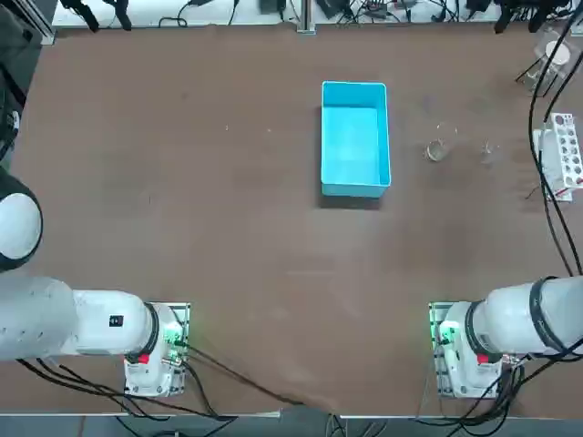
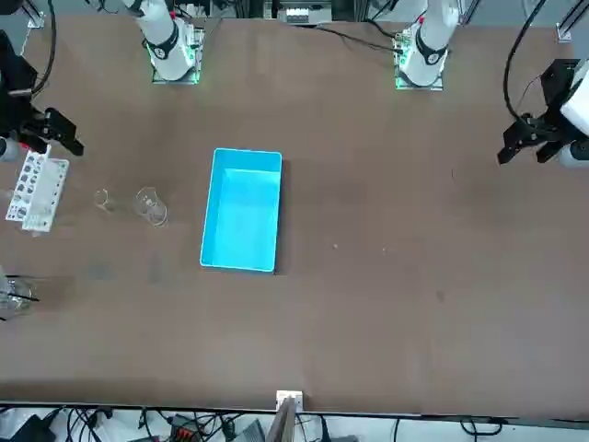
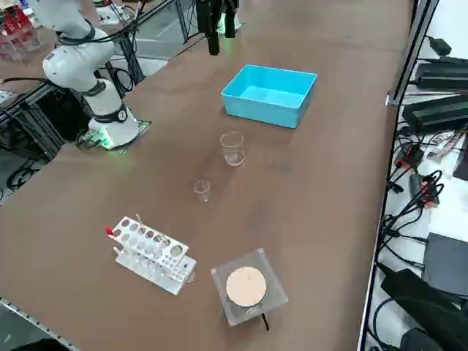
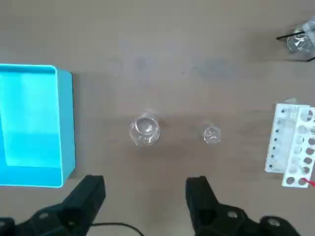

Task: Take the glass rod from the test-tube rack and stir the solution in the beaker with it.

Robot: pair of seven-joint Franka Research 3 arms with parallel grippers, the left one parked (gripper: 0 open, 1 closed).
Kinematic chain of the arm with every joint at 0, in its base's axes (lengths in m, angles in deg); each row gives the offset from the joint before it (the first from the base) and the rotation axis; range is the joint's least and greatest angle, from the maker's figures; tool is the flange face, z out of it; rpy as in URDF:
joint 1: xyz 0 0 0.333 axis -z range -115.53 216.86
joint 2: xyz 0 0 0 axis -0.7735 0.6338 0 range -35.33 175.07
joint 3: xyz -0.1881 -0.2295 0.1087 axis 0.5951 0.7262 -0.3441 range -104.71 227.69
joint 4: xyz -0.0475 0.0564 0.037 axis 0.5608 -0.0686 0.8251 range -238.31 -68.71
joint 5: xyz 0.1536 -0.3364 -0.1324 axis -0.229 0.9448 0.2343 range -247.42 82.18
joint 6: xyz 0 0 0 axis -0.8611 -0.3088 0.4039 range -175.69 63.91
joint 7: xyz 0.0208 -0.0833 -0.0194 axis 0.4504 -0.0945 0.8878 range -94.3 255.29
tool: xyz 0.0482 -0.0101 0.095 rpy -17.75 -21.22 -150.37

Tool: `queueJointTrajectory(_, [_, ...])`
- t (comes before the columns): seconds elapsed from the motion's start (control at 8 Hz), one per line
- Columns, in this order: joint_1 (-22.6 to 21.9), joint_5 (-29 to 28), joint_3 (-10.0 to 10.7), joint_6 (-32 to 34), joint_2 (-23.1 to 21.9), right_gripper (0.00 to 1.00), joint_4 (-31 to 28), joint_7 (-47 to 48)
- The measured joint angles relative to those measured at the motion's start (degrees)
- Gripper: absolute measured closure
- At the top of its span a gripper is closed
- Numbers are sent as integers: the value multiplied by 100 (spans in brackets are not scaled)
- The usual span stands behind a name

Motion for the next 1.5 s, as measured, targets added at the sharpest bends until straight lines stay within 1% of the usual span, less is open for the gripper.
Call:
queueJointTrajectory(0.75, [27, 0, -4, 86, 65, 0, 1, -17])
queueJointTrajectory(0.88, [68, 2, 2, 224, 92, 0, 1, -16])
queueJointTrajectory(1.0, [145, 6, 16, 587, 130, 0, 5, -2])
queueJointTrajectory(1.12, [316, 12, 24, 1115, 181, 0, 5, 18])
queueJointTrajectory(1.25, [602, 19, 35, 1536, 246, 0, -5, 17])
queueJointTrajectory(1.38, [966, 88, 49, 1704, 307, 0, -46, -5])
queueJointTrajectory(1.5, [1331, 214, 73, 1596, 350, 0, -173, -41])
